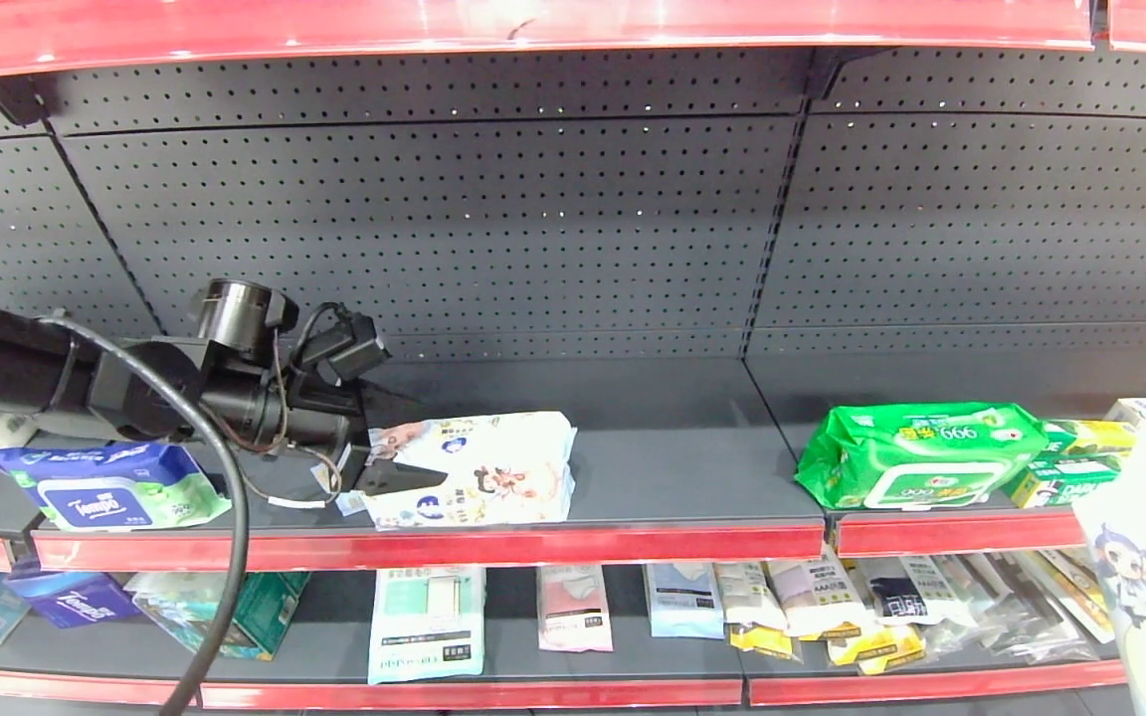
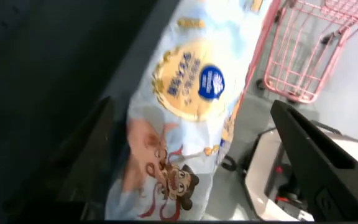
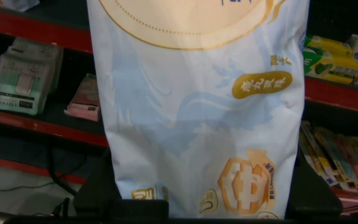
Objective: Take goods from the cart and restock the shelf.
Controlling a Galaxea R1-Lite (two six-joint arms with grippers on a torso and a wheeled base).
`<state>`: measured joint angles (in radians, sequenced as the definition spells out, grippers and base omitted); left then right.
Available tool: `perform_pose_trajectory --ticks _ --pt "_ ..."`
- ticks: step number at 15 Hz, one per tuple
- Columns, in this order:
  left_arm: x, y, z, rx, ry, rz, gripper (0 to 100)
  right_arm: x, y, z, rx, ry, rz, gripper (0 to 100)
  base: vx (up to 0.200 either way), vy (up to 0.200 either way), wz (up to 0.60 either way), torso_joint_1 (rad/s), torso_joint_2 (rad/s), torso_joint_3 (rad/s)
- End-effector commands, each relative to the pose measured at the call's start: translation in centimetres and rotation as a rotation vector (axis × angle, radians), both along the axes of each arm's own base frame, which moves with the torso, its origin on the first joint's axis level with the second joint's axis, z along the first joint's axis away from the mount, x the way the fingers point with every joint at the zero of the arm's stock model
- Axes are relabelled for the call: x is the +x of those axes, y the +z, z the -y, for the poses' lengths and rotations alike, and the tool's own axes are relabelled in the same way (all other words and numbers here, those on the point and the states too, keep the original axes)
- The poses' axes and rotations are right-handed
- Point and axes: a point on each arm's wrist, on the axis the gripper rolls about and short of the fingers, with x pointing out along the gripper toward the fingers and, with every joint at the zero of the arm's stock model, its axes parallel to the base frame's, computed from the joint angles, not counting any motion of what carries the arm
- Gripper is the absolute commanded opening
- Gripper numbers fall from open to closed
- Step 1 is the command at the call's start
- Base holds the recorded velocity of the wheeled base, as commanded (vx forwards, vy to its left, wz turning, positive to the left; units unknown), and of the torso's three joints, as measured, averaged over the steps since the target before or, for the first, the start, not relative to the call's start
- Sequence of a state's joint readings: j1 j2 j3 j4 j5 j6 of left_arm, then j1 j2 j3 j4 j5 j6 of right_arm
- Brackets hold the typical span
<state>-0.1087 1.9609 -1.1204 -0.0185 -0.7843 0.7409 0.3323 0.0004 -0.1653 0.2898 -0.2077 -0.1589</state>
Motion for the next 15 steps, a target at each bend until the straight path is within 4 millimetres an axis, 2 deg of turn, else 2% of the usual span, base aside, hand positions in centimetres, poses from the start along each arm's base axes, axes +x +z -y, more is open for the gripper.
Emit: perform_pose_trajectory --ticks 1,4,5,6,7,8,9,11,14,15 --pt "-0.3 1.5 0.0 -0.009 -0.001 0.061 100 0.0 0.0 0.0 0.0 0.0 0.001 0 0.0 0.0 0.0 0.0 0.0 0.0" --pt "0.8 2.7 0.9 -0.107 0.058 0.166 100 0.0 0.0 0.0 -0.002 0.001 0.001 0 0.0 0.0 0.0 0.0 0.0 0.0" --pt "1.3 3.3 1.3 -0.137 0.143 0.196 100 0.0 0.0 0.0 -0.002 0.001 0.001 0 0.0 0.0 0.0 0.0 0.0 0.0" --pt "1.7 3.3 1.7 -0.14 0.244 0.228 100 0.0 0.0 0.0 0.0 0.001 0.001 0 0.0 0.0 0.0 0.0 0.0 0.0" --pt "2.4 3.2 2.4 -0.179 0.416 0.288 100 0.0 0.0 0.0 0.0 0.001 0.001 0 0.0 0.0 0.0 0.0 0.0 0.0" --pt "2.5 3.3 2.8 -0.216 0.485 0.316 100 0.0 0.0 0.0 0.0 0.001 0.001 0 0.0 0.0 0.0 0.0 0.0 0.0" --pt "2.1 3.5 3.3 -0.294 0.689 0.35 100 0.0 0.0 0.0 -0.001 0.001 -0.001 0 0.0 0.0 0.0 0.0 0.0 0.0" --pt "-0.1 4.5 2.1 -0.28 0.858 0.355 100 0.0 0.0 0.0 0.001 0.004 -0.001 0 0.0 0.0 0.0 0.0 0.0 0.0" --pt "-5.4 6.8 0.7 -0.315 0.884 0.32 100 0.0 0.0 0.0 0.006 0.008 -0.002 0 0.0 0.0 0.0 0.0 0.0 0.0" --pt "-9.3 7.6 -0.1 -0.328 0.892 0.284 100 0.0 0.0 0.0 0.008 0.011 -0.002 0 0.0 0.0 0.0 0.0 0.0 0.0"
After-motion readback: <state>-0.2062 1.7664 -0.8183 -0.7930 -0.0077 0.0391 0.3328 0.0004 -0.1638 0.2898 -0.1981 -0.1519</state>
